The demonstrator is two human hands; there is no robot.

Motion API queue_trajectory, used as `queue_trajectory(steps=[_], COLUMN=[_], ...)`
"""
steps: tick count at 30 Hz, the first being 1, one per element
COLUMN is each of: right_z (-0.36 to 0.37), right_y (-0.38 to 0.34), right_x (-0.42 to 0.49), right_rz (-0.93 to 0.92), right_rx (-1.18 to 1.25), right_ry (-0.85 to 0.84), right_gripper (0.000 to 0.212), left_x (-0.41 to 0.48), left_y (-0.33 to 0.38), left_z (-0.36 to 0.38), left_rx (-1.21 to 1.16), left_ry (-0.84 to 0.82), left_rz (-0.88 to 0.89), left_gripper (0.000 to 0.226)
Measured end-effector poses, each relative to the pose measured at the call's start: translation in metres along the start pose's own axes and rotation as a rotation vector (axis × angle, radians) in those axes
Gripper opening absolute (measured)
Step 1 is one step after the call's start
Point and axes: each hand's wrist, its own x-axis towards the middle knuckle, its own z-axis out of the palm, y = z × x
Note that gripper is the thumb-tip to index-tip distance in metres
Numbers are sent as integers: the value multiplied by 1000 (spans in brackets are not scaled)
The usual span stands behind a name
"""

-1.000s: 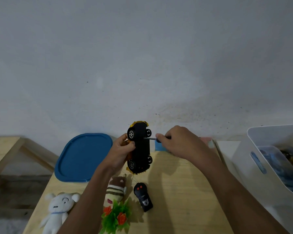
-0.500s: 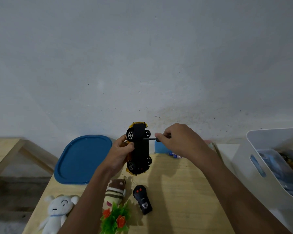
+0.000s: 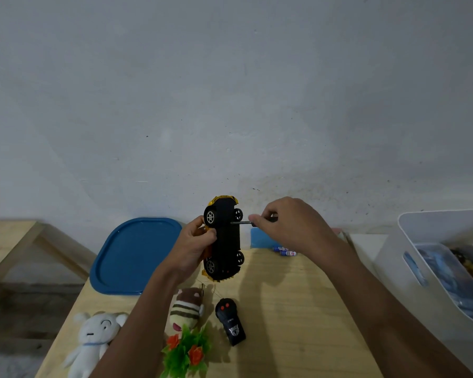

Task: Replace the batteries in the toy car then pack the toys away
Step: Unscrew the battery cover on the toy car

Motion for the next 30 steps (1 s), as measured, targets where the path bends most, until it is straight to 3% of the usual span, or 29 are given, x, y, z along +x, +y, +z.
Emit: queue_trajectory(steps=[3, 7, 10, 12, 18, 21, 27, 30], right_z=[-4, -1, 2, 3, 3, 3, 3, 4], right_y=[2, 8, 5, 4, 8, 8, 9, 11], right_x=[-1, 1, 1, 2, 1, 0, 4, 3], right_rz=[-60, -41, 9, -1, -151, -156, 15, -58], right_rx=[220, 217, 7, -48, 246, 293, 64, 109], right_ry=[-25, -51, -11, 13, 16, -6, -79, -67], right_gripper=[11, 21, 53, 60, 10, 18, 58, 29], left_x=[-1, -1, 0, 1, 2, 2, 4, 4], left_y=[0, -1, -1, 1, 3, 2, 0, 0], left_z=[0, 1, 2, 2, -1, 0, -1, -2], left_rx=[0, -13, -16, -17, 17, 21, 52, 55], left_ry=[-3, -4, -5, -4, -12, -12, -11, -7], left_rz=[-2, 1, 1, 3, 1, 5, -7, -8], left_gripper=[63, 63, 62, 61, 65, 63, 63, 63])
